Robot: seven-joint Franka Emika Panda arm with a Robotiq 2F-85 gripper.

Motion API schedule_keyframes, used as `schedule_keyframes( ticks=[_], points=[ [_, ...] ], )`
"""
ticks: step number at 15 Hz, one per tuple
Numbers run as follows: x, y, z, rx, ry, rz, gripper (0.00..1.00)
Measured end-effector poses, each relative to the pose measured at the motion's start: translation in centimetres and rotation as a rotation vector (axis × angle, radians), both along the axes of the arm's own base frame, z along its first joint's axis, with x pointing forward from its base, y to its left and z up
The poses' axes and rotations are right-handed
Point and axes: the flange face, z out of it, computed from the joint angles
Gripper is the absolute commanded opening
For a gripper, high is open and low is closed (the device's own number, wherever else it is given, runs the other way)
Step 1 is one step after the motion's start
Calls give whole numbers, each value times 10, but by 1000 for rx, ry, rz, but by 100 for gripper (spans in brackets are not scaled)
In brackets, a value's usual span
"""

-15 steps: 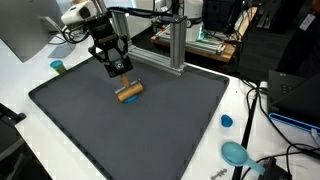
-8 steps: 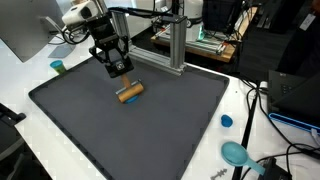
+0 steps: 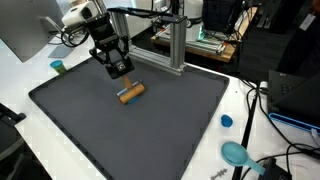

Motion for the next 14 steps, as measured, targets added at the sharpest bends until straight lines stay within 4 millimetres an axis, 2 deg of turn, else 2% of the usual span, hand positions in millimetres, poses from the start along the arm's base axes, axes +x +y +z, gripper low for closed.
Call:
schedule_keyframes(
  ticks=[4, 6, 9, 11, 14],
  points=[
    [5, 7, -2, 27, 8, 25, 22],
    [7, 21, -11, 56, 23, 22, 22],
    [10, 41, 0, 62, 8, -5, 22],
    [9, 56, 32, 41, -20, -64, 22],
    [0, 79, 100, -7, -71, -209, 22]
  ],
)
